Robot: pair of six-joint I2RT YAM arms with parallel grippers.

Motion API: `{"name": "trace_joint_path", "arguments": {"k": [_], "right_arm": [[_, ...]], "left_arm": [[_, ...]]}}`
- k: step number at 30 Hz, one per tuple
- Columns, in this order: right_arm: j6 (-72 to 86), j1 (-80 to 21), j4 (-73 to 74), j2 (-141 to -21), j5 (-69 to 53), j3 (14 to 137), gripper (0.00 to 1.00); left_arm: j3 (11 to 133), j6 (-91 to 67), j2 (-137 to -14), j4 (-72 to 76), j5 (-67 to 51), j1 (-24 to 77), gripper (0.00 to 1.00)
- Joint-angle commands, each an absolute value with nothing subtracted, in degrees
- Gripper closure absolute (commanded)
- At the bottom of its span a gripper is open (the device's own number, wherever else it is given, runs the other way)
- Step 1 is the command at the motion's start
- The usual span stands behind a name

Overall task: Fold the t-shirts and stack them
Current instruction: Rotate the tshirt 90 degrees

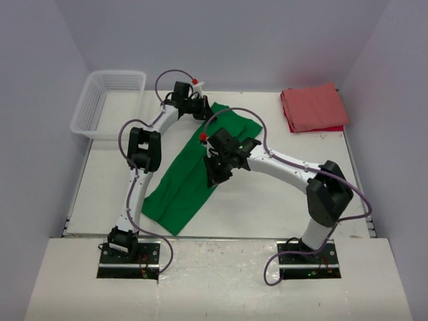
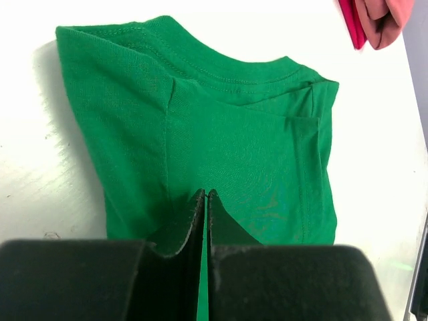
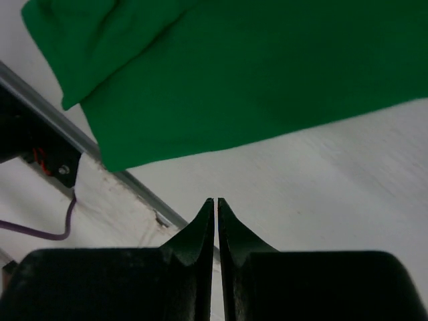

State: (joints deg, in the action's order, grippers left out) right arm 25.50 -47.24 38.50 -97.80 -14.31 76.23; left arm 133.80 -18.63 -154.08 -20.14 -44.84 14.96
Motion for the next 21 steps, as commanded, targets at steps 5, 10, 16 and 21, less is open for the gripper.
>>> {"name": "trace_joint_path", "arguments": {"k": [5,10,16,21], "right_arm": [[26.8,-55.4,34.0,-109.0,-24.7,86.3,0.95],[26.6,-58.5,35.4,-115.0,-24.9,90.4,0.96],[27.4,-60.5,34.2,-119.0,-25.8,90.6,0.96],[27.8,-62.0,33.6,-123.2,-26.3,91.1,0.96]], "left_arm": [[135.6,-19.4,-153.1,-18.6,-46.8,13.0,0.96],[135.4,-18.5,-154.5,-19.2,-46.6,12.7,0.96],[135.1,-19.1,-156.0,-17.6,-47.1,12.0,0.96],[134.2,-19.3,-157.0,-16.6,-47.5,12.0,0.96]]}}
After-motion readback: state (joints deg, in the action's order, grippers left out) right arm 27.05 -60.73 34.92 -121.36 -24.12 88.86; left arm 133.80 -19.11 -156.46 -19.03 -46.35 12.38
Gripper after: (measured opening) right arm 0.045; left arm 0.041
